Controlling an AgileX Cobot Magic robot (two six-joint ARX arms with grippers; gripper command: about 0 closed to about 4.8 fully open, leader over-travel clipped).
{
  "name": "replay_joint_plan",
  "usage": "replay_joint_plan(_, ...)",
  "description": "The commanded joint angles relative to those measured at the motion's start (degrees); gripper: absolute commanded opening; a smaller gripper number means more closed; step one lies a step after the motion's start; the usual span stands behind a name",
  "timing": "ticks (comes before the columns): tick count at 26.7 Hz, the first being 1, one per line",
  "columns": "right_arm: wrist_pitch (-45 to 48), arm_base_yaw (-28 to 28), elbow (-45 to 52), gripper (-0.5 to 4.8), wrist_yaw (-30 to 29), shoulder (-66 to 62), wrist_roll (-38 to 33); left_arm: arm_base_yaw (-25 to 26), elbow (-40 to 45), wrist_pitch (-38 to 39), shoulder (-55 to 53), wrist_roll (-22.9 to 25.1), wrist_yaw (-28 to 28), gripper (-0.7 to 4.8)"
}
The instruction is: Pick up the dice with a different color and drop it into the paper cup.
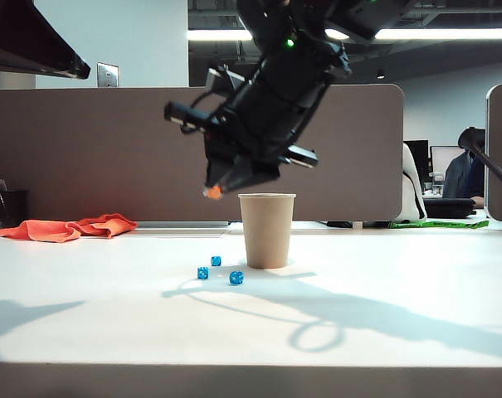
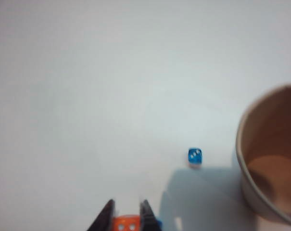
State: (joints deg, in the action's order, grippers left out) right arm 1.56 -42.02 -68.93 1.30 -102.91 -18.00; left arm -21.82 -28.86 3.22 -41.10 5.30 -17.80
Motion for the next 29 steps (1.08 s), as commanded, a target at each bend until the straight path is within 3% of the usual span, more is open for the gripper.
replay_joint_plan(1,0.72,-0.13,-1.9,0.52,-0.02,0.5,0.02,0.02,-0.31,-0.7,0.11,-0.17,-0.24,-0.06)
replay_joint_plan(12,-0.24,0.9,-6.64,0.52,1.09,0.52,0.98,0.02,-0.31,-0.7,0.11,-0.17,-0.26,-0.06)
replay_joint_plan(19,-6.45,3.26,-8.39,0.52,5.16,2.32,3.5,0.02,-0.31,-0.7,0.11,-0.17,-0.26,-0.06)
replay_joint_plan(29,-12.37,4.96,-8.37,0.53,6.6,3.1,3.52,0.02,-0.31,-0.72,0.11,-0.17,-0.26,-0.06)
